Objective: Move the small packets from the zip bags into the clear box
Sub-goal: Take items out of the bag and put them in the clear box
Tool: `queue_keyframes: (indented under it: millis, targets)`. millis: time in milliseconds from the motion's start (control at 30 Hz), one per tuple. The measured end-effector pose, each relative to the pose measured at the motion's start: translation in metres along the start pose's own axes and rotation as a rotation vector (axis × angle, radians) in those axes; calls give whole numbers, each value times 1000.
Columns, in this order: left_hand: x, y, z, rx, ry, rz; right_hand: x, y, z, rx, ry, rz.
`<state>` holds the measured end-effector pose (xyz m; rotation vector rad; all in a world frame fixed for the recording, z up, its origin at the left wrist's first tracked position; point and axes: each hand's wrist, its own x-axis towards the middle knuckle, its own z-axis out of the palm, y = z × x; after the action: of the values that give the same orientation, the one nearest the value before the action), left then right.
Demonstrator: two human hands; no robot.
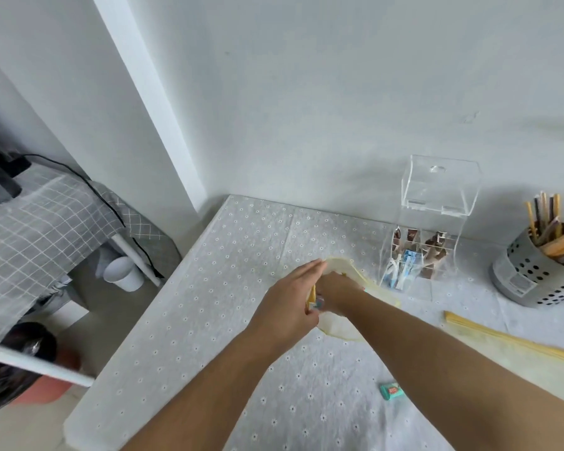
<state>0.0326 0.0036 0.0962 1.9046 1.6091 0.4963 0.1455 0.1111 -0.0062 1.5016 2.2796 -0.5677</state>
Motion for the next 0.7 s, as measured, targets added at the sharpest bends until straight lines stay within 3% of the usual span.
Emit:
queue_keyframes:
  millis: [267,567,700]
  targets:
    - [5,-3,-2,-15,14,1,0,4,-5,0,21,-83]
    - [6,-5,1,-54,27,-13,-10,11,-9,423,97,-33]
    - [7,-4,0,-45,42,-12,-11,3,-12,320,112,-44]
